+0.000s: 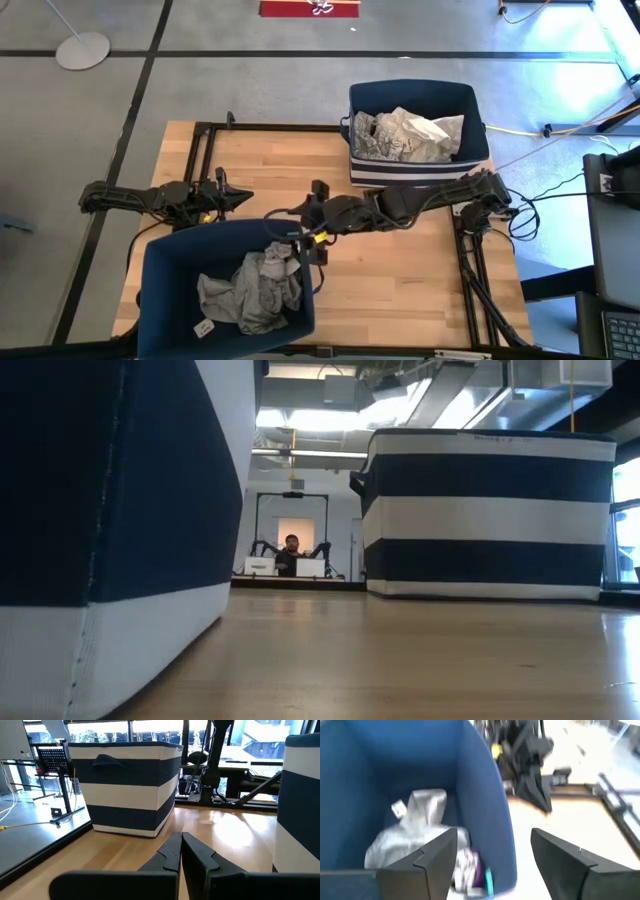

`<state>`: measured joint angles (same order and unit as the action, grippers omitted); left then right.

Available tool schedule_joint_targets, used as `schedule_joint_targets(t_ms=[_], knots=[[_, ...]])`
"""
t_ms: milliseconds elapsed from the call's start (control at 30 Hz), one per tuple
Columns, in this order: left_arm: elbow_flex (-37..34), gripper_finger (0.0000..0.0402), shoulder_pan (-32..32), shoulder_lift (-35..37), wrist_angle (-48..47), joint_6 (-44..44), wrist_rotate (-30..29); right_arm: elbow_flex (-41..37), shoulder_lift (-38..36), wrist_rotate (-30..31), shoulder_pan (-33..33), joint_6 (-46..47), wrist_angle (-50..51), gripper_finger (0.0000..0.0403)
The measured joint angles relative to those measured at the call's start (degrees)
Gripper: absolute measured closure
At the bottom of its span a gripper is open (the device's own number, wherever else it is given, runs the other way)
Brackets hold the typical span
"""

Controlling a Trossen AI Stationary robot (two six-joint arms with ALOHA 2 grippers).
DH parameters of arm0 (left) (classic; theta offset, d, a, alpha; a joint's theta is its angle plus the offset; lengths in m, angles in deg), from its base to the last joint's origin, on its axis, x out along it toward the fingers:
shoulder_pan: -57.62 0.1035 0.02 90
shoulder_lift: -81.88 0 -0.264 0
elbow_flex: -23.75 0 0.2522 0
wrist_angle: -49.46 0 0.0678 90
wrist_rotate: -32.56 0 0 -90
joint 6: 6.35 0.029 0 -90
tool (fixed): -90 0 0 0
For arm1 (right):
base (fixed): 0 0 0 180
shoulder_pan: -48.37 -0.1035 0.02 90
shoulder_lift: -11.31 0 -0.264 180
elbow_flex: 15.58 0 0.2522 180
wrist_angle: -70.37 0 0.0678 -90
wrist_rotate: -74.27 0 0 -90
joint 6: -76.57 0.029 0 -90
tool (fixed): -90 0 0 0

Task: Sort clothes
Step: Return to Home Position

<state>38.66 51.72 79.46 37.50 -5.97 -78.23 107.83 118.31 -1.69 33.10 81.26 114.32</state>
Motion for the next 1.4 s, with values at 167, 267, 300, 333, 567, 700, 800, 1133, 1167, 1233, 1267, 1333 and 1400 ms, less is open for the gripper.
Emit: schedule_joint_targets(t_ms=[167,267,300,333,567,700,800,1133,1167,1233,1267,1333,1400], knots=[[0.00,0.0399,-0.01,0.00,0.03,0.00,0.00,-0.82,-3.36,3.54,-3.07,2.71,7.84,0.0167],[0.00,0.0399,0.01,0.00,0.03,0.07,0.01,-3.81,-4.50,5.96,-5.10,4.08,10.82,0.0185],[0.00,0.0399,-0.01,0.04,0.07,0.02,-0.01,-5.44,-5.03,6.82,-5.69,4.25,11.51,0.0191],[0.00,0.0399,0.01,-0.01,0.06,0.04,0.01,-7.29,-5.77,8.07,-6.28,4.36,11.93,0.0197],[0.00,0.0399,0.01,-0.04,0.10,0.02,-0.01,-27.74,-17.28,11.11,-7.25,9.09,1.66,0.0235],[0.00,0.0399,0.00,-0.04,0.12,0.02,0.00,-44.14,-26.81,10.80,-6.59,9.36,-11.79,0.0249],[0.00,0.0399,-0.01,-0.04,0.16,0.02,0.01,-56.43,-34.07,8.57,-5.32,10.55,-22.65,0.0256],[-0.02,0.0399,0.01,-0.04,0.16,0.02,0.01,-87.69,-47.22,-2.36,3.93,10.15,-55.86,0.0305],[-0.02,0.0399,-0.01,-0.04,0.16,0.02,-0.01,-89.58,-47.85,-3.27,4.49,10.04,-58.02,0.0317],[-0.02,0.0399,-0.01,-0.04,0.16,0.02,0.01,-92.82,-48.85,-4.51,5.56,9.81,-60.88,0.0346],[-0.02,0.0399,-0.01,-0.04,0.17,0.02,-0.01,-94.10,-49.18,-4.90,5.75,9.46,-61.87,0.0363],[-0.02,0.0399,-0.01,-0.04,0.16,0.07,-0.01,-96.57,-50.17,-5.06,5.72,8.05,-63.19,0.0391],[-0.02,0.0399,-0.01,-0.04,0.18,0.38,-0.01,-98.16,-51.46,-5.13,5.67,6.82,-63.89,0.0393]])
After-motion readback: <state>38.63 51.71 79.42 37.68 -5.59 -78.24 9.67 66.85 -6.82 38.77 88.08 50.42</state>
